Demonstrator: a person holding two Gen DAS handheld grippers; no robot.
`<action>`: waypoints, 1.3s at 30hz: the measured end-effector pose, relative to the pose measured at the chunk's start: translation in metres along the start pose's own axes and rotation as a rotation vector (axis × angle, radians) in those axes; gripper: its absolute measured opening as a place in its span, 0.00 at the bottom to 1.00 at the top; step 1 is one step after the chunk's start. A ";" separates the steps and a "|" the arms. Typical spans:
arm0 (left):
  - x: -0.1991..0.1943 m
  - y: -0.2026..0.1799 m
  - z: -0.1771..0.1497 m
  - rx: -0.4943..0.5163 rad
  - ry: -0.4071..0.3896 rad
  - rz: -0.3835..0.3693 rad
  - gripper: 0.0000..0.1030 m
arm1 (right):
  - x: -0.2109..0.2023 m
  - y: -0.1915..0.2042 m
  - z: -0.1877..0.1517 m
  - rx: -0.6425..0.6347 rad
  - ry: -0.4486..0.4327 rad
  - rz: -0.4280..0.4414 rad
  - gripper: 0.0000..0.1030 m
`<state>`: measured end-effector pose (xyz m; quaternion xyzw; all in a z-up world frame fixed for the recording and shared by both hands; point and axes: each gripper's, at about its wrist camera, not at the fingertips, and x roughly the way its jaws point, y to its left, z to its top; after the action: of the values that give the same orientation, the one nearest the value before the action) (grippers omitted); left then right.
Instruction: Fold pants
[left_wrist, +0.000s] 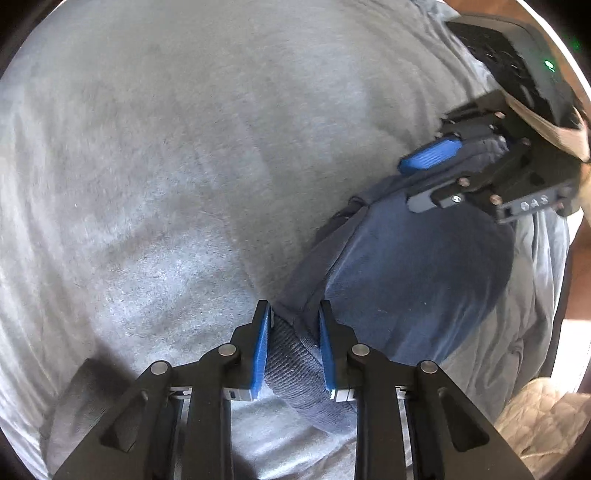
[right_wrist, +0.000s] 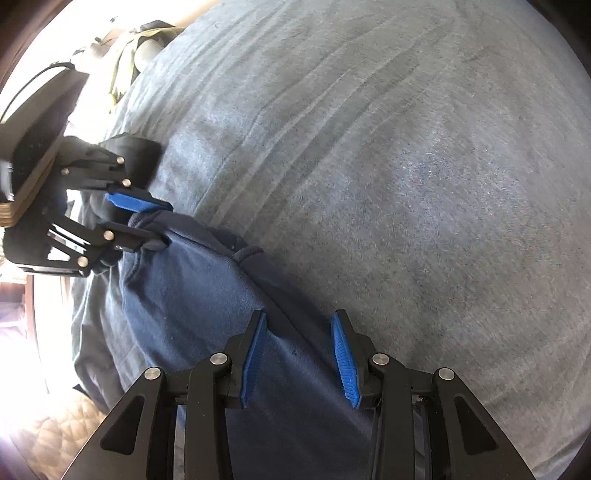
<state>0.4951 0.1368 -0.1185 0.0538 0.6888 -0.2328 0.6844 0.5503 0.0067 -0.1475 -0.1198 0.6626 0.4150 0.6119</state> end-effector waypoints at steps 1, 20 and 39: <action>-0.001 0.001 0.000 -0.010 -0.005 -0.004 0.29 | -0.002 -0.002 -0.002 0.011 -0.001 0.002 0.37; -0.065 -0.134 -0.063 0.153 -0.276 0.144 0.49 | -0.106 0.042 -0.115 0.140 -0.344 -0.188 0.37; -0.019 -0.098 -0.158 -0.107 -0.368 0.293 0.52 | -0.035 0.091 -0.222 0.465 -0.436 -0.330 0.37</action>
<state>0.3122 0.1168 -0.0829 0.0733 0.5488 -0.1001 0.8267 0.3396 -0.1027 -0.0997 0.0087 0.5649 0.1646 0.8086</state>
